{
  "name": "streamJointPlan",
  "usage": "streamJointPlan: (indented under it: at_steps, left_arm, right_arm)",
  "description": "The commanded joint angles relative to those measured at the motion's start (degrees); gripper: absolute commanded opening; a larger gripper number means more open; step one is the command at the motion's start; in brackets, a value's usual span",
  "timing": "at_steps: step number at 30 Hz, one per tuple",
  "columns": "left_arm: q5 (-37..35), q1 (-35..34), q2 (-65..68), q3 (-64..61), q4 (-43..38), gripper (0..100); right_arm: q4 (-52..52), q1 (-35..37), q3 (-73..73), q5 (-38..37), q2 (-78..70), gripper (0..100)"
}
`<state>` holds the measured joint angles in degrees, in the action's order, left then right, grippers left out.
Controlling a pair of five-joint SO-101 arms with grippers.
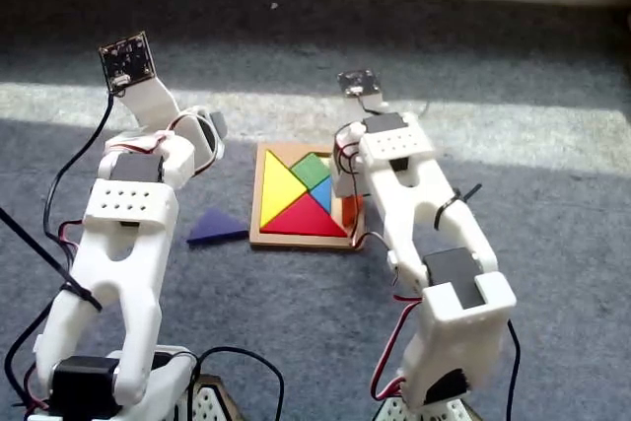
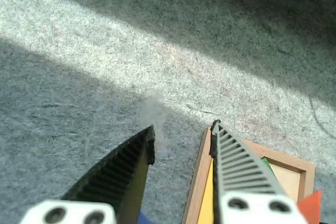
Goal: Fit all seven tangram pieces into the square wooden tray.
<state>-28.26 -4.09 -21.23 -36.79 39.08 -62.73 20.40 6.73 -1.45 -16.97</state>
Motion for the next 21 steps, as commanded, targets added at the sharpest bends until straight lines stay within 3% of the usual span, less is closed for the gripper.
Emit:
streamJointPlan:
  at_steps: [1,15,21]
  left_arm:
    - [0.4,-0.4,-2.1,0.7,-1.1,19]
    - [0.4,-0.5,-2.1,0.9,-1.1,19]
    - [0.4,-0.4,-2.1,0.9,-1.1,19]
  right_arm:
    - [0.5,-1.7,-0.4,-2.7,1.0,4.5]
    - [-1.1,-1.4,2.5,-3.1,9.0,5.0]
    - [1.5,2.4,6.5,-3.4,10.1,5.0]
